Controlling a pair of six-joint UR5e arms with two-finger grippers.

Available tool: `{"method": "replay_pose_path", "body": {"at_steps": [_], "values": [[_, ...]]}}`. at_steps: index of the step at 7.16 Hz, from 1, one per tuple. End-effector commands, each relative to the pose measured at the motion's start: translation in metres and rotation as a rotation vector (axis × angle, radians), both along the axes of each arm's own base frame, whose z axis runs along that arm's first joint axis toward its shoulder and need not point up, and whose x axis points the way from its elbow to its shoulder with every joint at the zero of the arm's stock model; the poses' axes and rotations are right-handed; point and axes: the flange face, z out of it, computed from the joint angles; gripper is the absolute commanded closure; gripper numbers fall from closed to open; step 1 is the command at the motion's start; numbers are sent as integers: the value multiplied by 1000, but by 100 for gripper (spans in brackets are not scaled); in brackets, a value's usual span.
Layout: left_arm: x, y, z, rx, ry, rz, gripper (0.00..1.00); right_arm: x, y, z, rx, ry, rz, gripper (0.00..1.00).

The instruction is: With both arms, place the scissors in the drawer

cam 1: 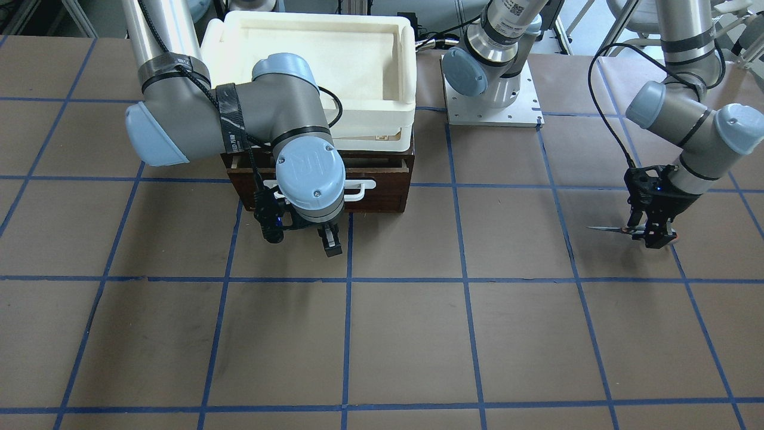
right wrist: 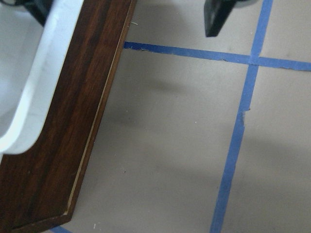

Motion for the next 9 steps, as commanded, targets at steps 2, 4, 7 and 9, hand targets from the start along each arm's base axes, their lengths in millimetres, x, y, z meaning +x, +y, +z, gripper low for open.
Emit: {"method": "replay_pose_path", "body": {"at_steps": [2,4,7,9], "values": [[-35,-57,102,2,47,71,85,-6,-9,5,-49,4,89,0],[-87,-96,182,45,77,150,86,-4,-15,7,-75,-5,91,0],[-187,-133,258,52,77,277,86,3,-35,4,-87,-9,93,0],[-283,-120,279,82,-1,282,86,5,-41,4,-93,-12,96,0]]}}
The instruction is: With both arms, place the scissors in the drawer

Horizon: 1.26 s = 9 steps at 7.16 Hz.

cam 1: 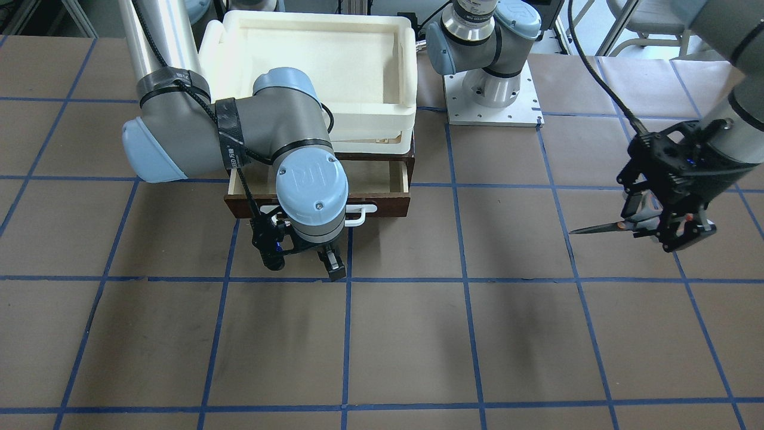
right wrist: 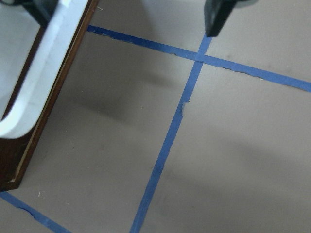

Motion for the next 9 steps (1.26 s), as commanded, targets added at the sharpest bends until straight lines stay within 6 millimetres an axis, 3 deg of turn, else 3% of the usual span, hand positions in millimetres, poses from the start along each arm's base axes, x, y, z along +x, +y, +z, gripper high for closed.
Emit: {"method": "replay_pose_path", "body": {"at_steps": [1,2,3,5,9], "values": [[-99,21,19,29,-58,7,87,2,-7,3,-12,-6,14,0],[-124,29,18,50,-58,5,87,2,-11,1,-14,-6,13,0],[-135,34,12,61,-58,10,87,3,-18,4,-27,-9,11,0],[-136,35,2,78,-57,12,87,3,-26,5,-36,-14,16,0],[-136,37,9,63,-58,19,87,-5,-42,4,-44,-22,28,0]]}}
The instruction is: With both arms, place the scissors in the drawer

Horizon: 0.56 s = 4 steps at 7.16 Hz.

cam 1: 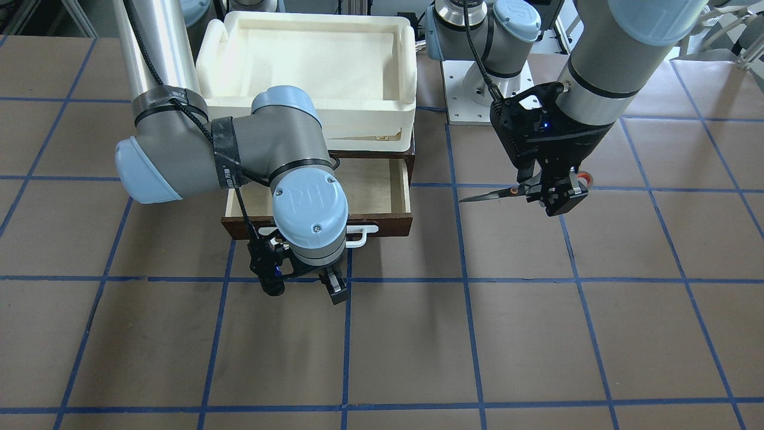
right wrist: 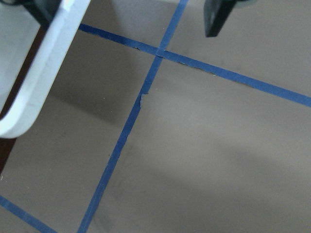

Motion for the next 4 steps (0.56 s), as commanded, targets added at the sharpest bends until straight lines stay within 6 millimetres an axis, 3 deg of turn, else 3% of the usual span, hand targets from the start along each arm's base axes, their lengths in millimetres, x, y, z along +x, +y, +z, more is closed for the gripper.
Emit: {"method": "replay_pose_path", "body": {"at_steps": [1,4], "values": [[0,1,2,-4,0,0,87,-4,-12,-1,-6,-3,-4,0],[1,1,2,-3,-6,0,87,-10,-22,-2,-26,2,-4,0]]}}
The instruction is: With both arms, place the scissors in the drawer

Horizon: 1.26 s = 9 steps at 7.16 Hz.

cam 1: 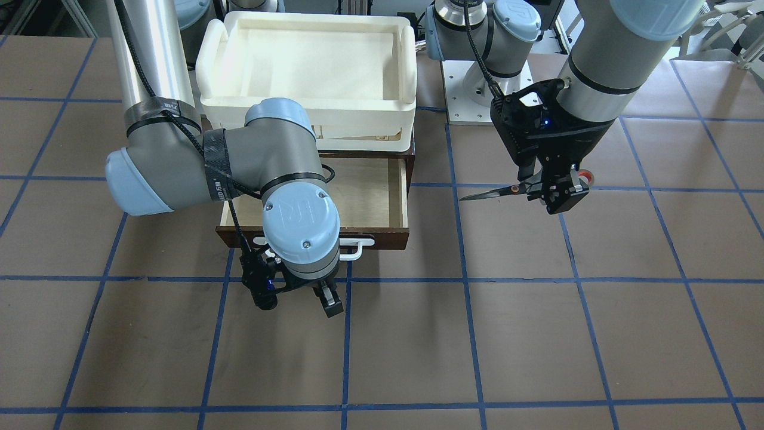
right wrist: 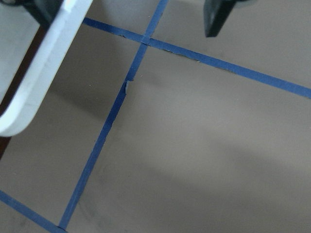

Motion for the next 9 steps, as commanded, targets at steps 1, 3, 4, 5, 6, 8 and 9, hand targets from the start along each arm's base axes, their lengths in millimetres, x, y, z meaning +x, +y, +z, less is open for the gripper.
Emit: {"method": "replay_pose_path", "body": {"at_steps": [1,3,4,5,6,8,9], "values": [[0,0,0,2,-4,0,87,-4,-6,-1,-15,0,-1,0],[0,0,-1,2,-4,5,87,-7,-12,1,-42,11,9,0],[0,-1,-2,5,-4,5,87,-8,-17,2,-48,8,6,0],[0,-4,-7,14,-2,8,87,-7,-17,0,-47,4,13,0],[-1,-6,-10,18,4,17,87,-7,-18,1,-47,-4,21,0],[-29,0,-7,11,16,-56,88,-5,-23,-7,-62,-12,30,0],[-67,9,-14,27,14,-126,88,-3,-27,-9,-71,-16,28,0]]}}
